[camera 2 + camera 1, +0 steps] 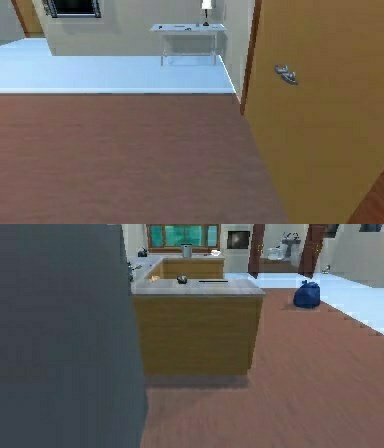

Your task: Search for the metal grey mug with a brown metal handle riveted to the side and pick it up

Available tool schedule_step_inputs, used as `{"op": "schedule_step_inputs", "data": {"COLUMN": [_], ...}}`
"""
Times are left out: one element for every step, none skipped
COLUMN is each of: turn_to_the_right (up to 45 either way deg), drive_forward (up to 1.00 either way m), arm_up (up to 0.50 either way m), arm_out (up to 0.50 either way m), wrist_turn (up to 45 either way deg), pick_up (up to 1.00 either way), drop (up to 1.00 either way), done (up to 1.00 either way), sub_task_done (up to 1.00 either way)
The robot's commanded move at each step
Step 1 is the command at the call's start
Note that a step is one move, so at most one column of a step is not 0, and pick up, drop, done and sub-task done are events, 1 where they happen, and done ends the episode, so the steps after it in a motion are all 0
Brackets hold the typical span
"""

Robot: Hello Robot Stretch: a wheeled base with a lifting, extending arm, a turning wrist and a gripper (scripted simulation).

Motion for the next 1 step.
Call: {"op": "schedule_step_inputs", "data": {"turn_to_the_right": [0.0], "drive_forward": [1.00], "arm_up": [0.00], "arm_out": [0.00], "wrist_turn": [0.0], "pick_up": [0.00], "drop": [0.00], "done": [0.00], "sub_task_done": [0.00]}}
